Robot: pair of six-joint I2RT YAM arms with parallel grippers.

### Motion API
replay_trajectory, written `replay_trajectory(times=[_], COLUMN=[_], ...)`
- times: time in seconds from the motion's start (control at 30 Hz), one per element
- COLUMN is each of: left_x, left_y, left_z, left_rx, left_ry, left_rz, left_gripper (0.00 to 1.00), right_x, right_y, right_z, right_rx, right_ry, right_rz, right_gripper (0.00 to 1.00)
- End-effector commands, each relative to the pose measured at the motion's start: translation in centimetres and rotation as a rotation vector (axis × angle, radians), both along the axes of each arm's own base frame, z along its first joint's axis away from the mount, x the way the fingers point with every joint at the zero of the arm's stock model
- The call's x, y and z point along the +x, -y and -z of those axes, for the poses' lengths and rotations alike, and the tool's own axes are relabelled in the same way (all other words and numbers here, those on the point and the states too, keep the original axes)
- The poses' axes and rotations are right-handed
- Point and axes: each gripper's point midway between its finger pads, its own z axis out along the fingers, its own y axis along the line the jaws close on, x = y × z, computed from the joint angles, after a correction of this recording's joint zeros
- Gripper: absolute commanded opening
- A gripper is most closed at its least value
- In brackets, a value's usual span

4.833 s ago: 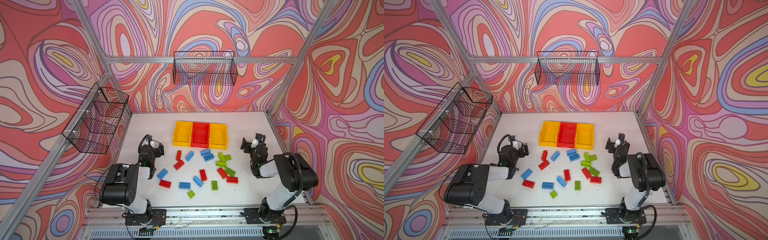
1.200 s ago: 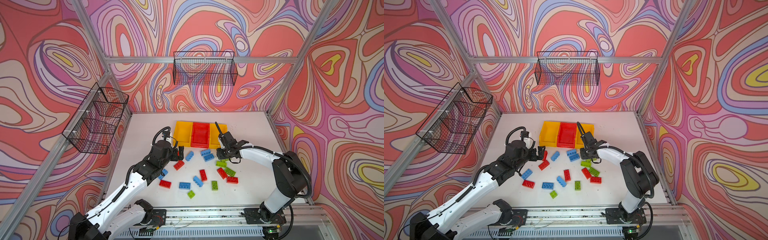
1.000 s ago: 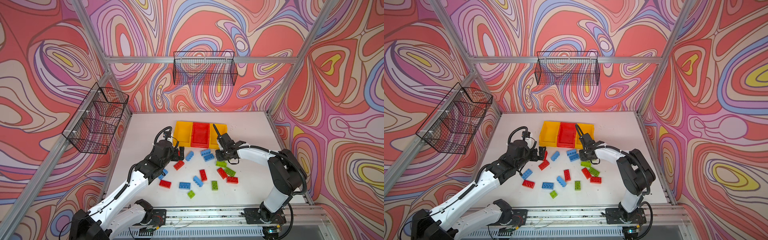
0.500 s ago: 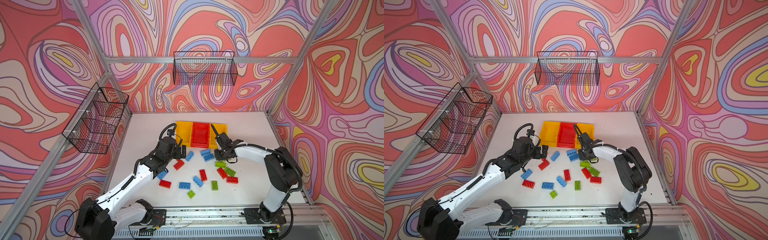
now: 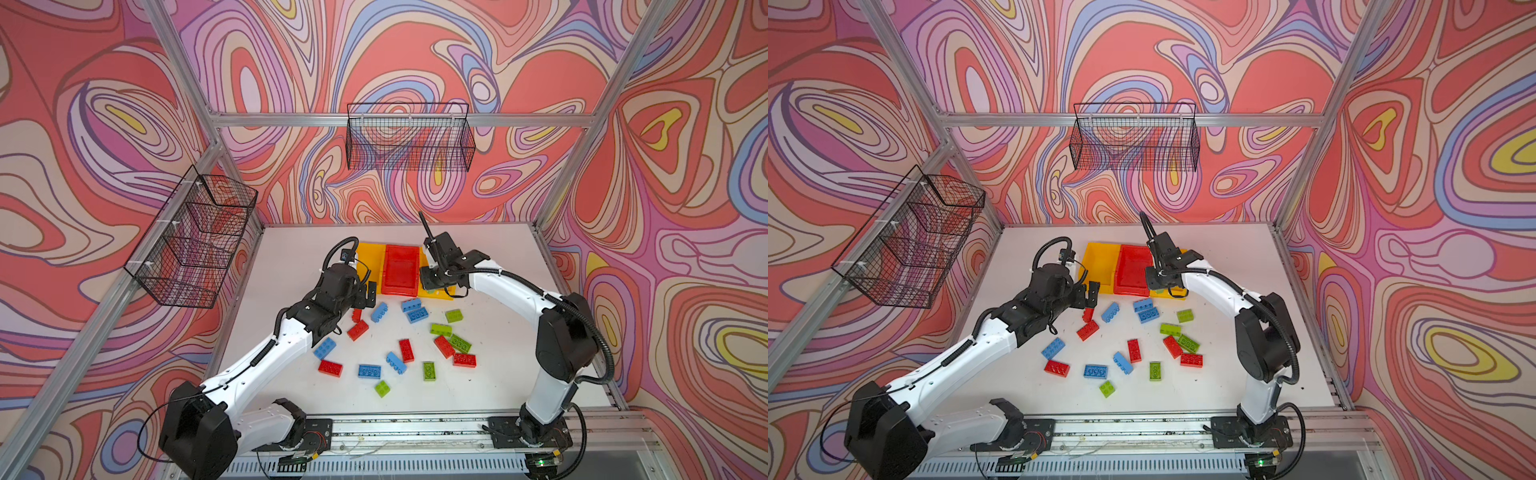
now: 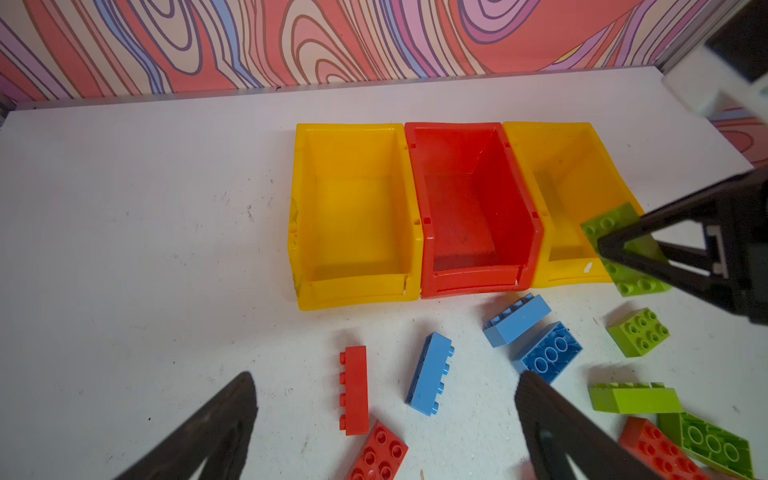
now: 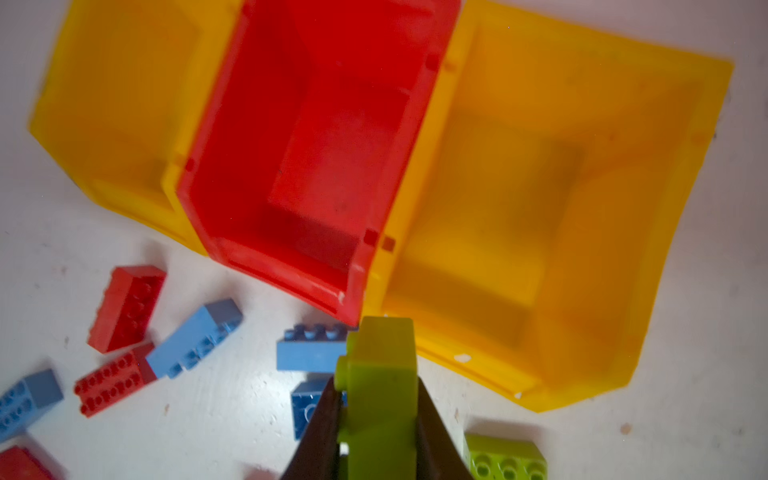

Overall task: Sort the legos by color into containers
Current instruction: 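Lift the green brick with the right gripper and drop it into the red bin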

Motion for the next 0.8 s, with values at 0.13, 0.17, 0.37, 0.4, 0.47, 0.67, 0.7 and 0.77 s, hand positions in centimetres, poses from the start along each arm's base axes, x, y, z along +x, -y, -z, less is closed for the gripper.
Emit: replay_trajectory(times=[0.13, 0.17, 0.37, 0.4, 0.47, 0.67, 0.7, 0.77], left_x=[0.9, 0.9, 0.8, 0.8, 0.7, 0.5, 0.5, 0.5], left_y=[0.6, 0.5, 0.0, 0.0, -0.1, -0.1, 0.0, 0.1], left_z=[-0.9, -1.0, -1.3, -1.3, -1.2, -1.2, -1.1, -1.2], left_rx=[0.027, 0.031, 0.059, 0.061, 0.066, 0.062, 0.058, 0.043], left_ry=[0.036, 0.040, 0.054, 0.053, 0.054, 0.053, 0.052, 0.053], left_rz=[0.020, 0.020, 0.015, 0.015, 0.018, 0.020, 0.021, 0.018], left_gripper=[1.00, 1.00, 1.00, 1.00, 1.00, 1.00, 1.00, 1.00], right_x=[4.4, 5.0, 7.2, 7.4, 7.9, 7.8, 7.5, 6.7], right_y=[-4.1, -4.5, -6.2, -6.5, -6.7, -6.3, -6.0, -5.0], right_z=[1.4, 1.7, 3.4, 3.5, 3.3, 0.8, 0.3, -0.6], right_rx=[0.050, 0.057, 0.068, 0.068, 0.071, 0.079, 0.074, 0.057], right_ry=[0.000, 0.002, -0.008, -0.008, -0.002, 0.036, 0.040, 0.051], right_rz=[-0.031, -0.033, -0.043, -0.047, -0.047, -0.038, -0.035, -0.024], right_gripper=[0.19, 0.18, 0.22, 0.25, 0.32, 0.51, 0.54, 0.56])
